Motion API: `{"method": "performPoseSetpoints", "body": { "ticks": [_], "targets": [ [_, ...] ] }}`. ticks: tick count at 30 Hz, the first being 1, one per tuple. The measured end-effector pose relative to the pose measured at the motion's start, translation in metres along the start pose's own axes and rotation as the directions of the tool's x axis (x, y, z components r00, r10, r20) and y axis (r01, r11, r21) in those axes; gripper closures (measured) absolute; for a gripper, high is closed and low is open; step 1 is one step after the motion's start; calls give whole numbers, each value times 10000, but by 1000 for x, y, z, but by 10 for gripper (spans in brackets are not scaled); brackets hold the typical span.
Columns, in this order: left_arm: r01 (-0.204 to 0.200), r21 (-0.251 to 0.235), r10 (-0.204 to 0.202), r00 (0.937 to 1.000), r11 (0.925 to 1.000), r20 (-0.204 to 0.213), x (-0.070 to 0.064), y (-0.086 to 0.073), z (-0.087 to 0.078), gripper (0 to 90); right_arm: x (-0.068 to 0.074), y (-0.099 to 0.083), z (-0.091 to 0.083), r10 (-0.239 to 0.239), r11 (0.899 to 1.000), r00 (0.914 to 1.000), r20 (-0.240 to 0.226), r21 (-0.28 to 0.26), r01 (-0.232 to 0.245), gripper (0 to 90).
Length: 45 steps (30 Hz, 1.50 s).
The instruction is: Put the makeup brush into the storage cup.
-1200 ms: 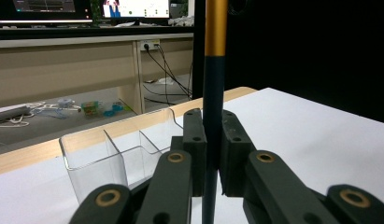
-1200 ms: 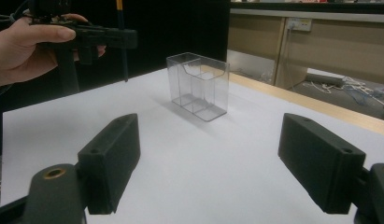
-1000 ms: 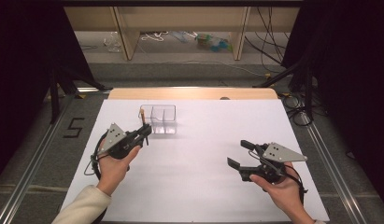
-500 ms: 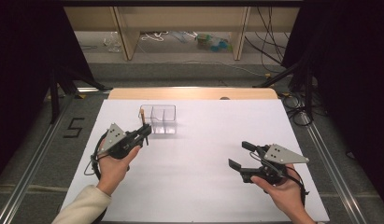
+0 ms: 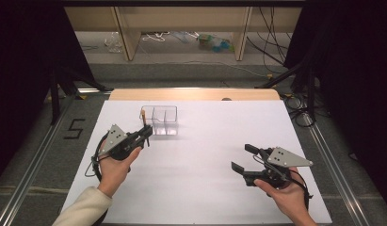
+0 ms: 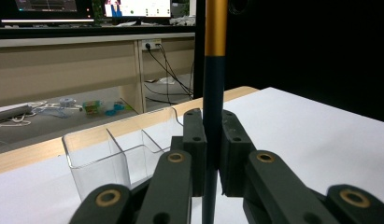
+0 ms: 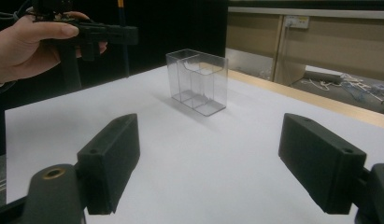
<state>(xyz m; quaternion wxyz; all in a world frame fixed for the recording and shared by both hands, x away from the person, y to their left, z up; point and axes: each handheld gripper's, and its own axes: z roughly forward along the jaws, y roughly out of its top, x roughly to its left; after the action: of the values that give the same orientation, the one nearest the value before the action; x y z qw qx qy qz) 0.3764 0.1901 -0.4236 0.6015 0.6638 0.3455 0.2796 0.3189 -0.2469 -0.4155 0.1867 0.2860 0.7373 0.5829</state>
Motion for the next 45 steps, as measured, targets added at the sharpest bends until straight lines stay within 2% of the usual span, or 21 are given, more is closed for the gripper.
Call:
{"method": "performPoseSetpoints", "body": {
  "ticks": [2,3,5,7,9,10,15,20,22,25,28,30,32,40,41,42,45],
  "targets": [
    [-26,2,26,10000,10000,2,0,0,0,831,1,-1,2,92,9996,9998,152,-286,-87,216],
    [-9,2,9,10000,10000,-3,0,0,0,831,0,-1,1,-114,9998,9999,62,-168,115,215],
    [1,4,-1,10000,10000,-5,0,0,0,832,1,-1,0,39,10000,10000,-23,0,-39,215],
    [15,3,-15,10000,10000,-9,0,0,0,831,0,-1,0,-79,9999,10000,-2,-67,79,215],
    [9,1,-9,10000,10000,-10,0,0,0,832,1,-2,-1,39,10000,10000,-26,26,-39,215],
    [9,0,-9,10000,10000,-10,0,0,0,832,0,-2,0,-161,9998,9999,22,-152,161,215],
    [87,-8,-87,10000,10000,-11,1,0,0,831,0,-3,0,-110,9997,9999,-37,-225,109,214],
    [146,-13,-146,9999,9999,-31,1,0,0,832,0,-4,-2,-161,9999,9999,-44,-52,161,214],
    [150,-36,-150,9999,9999,-44,1,0,0,832,1,-4,-2,-19,10000,10000,-75,-82,19,214],
    [103,-42,-103,9999,9999,-65,2,1,0,831,1,-5,-2,-147,9997,9999,-26,-216,147,214],
    [51,-41,-51,9999,10000,-137,3,2,0,831,3,-6,-2,201,9997,9997,-129,-123,-203,213],
    [22,-58,-23,9999,10000,-168,4,2,0,831,3,-6,-3,214,9997,9997,-129,-122,-216,213],
    [39,-81,-41,9998,10000,-216,5,3,-1,831,2,-6,-4,128,9999,9999,7,17,-128,213],
    [92,-134,-96,9994,9999,-345,9,4,2,831,3,-6,-3,150,9999,9999,-59,45,-150,213],
    [89,-129,-94,9993,9999,-353,9,4,2,832,3,-7,-3,126,9999,9999,57,68,-126,213],
    [66,-138,-71,9993,9999,-371,10,5,3,832,1,-6,-5,-115,9997,9999,120,202,113,213],
    [92,-164,-98,9991,9998,-405,11,6,4,832,1,-7,-2,-90,9999,9999,72,-82,91,213]
  ]
}}
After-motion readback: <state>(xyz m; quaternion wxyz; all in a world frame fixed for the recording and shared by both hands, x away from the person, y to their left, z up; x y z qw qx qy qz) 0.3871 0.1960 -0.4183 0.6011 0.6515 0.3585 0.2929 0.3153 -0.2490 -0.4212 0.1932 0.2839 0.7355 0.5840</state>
